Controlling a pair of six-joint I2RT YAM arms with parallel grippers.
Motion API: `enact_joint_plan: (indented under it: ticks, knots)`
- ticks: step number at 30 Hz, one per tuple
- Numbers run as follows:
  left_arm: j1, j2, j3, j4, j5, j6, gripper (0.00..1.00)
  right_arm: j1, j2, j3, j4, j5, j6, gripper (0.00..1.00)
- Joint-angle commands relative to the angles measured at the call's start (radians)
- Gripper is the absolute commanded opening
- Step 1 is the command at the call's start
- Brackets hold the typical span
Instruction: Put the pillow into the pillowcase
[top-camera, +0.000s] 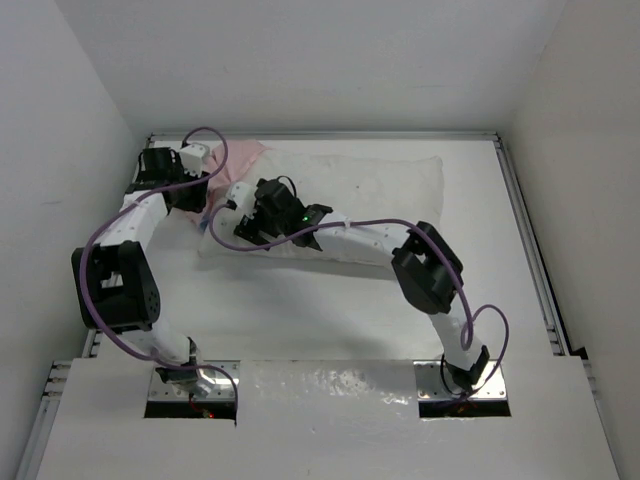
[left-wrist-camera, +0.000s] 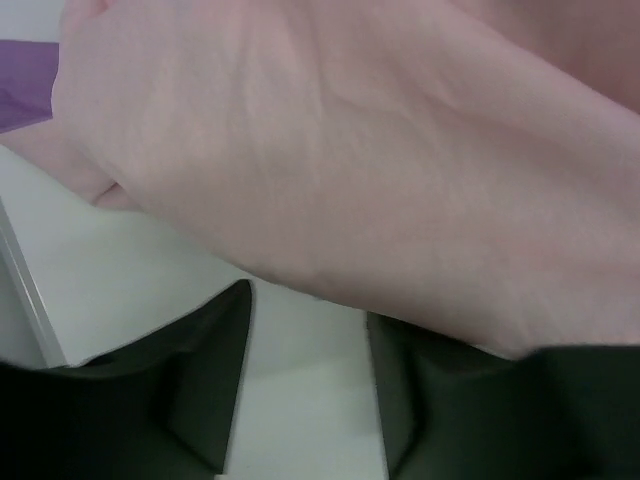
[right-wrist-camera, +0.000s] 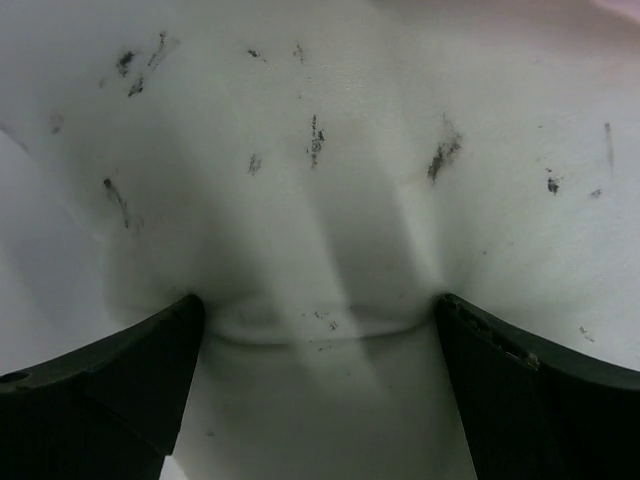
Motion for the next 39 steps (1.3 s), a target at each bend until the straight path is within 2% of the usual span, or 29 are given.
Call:
enact_joint_plan:
  ticks: [1,2,3,4,5,6,9,11,14,16,17,19,20,21,22,24,27,30,31,33,34,35,37,39]
  knots:
    - [-0.008,0.042,0.012,0.152,-0.042,-0.072,0.41,-0.005,0.064,0.074,0.015,0.133,0.014,0.96]
    - [-0.008,0.050,0.017,0.152,-0.037,-0.072,0.33,-0.005,0.079,0.085,0.015,0.142,0.023,0.91]
    - [-0.007,0.060,0.018,0.148,-0.022,-0.072,0.14,-0.005,0.084,0.085,0.020,0.154,0.037,0.75]
    - [-0.007,0.062,0.021,0.127,-0.013,-0.069,0.05,-0.006,0.086,0.085,0.026,0.156,0.041,0.66]
    - [-0.004,0.060,0.031,0.110,0.001,-0.057,0.00,-0.008,0.080,0.081,0.046,0.147,0.052,0.56]
    - [-0.002,0.060,0.037,0.062,0.033,-0.046,0.00,-0.011,0.078,0.076,0.064,0.140,0.060,0.27]
    - [0.007,0.047,0.063,0.002,0.088,0.004,0.00,-0.024,0.076,0.090,0.095,0.101,0.118,0.02]
    - [0.009,0.034,0.084,-0.045,0.104,0.029,0.00,-0.041,0.080,0.128,0.095,0.071,0.175,0.00]
    - [0.007,0.036,0.112,-0.084,0.133,0.037,0.00,-0.046,0.063,0.116,0.138,0.033,0.157,0.00]
    - [0.007,0.042,0.121,-0.088,0.144,0.037,0.12,-0.046,0.035,0.073,0.161,0.016,0.149,0.00]
    - [0.006,0.046,0.121,-0.084,0.145,0.035,0.25,-0.046,0.029,0.061,0.163,0.012,0.146,0.00]
    - [-0.004,0.051,0.127,-0.061,0.153,0.034,0.35,-0.046,0.015,0.036,0.163,0.002,0.147,0.00]
    - [-0.011,0.056,0.130,-0.055,0.156,0.035,0.44,-0.046,0.012,0.028,0.164,-0.001,0.155,0.00]
    - [-0.020,0.059,0.135,-0.036,0.154,0.037,0.48,-0.046,0.007,0.022,0.166,-0.002,0.158,0.00]
    - [-0.046,0.062,0.139,-0.024,0.154,0.040,0.56,-0.047,0.001,0.010,0.175,-0.005,0.167,0.00]
    - [-0.085,0.076,0.133,0.031,0.118,0.035,0.60,-0.046,0.001,0.004,0.178,-0.013,0.176,0.00]
    - [-0.109,0.112,0.133,0.112,0.015,-0.014,0.60,-0.046,0.001,0.005,0.170,-0.027,0.183,0.00]
    - [-0.111,0.160,0.155,0.169,-0.130,-0.074,0.55,-0.046,-0.005,-0.007,0.167,-0.027,0.192,0.00]
    - [-0.109,0.177,0.167,0.185,-0.186,-0.084,0.50,-0.046,-0.008,-0.008,0.169,-0.027,0.198,0.00]
    - [-0.103,0.185,0.175,0.198,-0.224,-0.092,0.43,-0.046,-0.006,-0.008,0.169,-0.031,0.201,0.00]
    - [-0.102,0.185,0.175,0.203,-0.231,-0.094,0.35,-0.046,-0.005,-0.007,0.169,-0.034,0.207,0.00]
    - [-0.100,0.182,0.176,0.211,-0.232,-0.103,0.34,-0.046,-0.002,-0.005,0.169,-0.036,0.210,0.00]
    - [-0.096,0.178,0.184,0.214,-0.257,-0.112,0.32,-0.046,0.001,0.001,0.170,-0.036,0.215,0.00]
    - [-0.096,0.178,0.189,0.218,-0.248,-0.117,0.36,-0.046,0.003,0.001,0.169,-0.039,0.216,0.00]
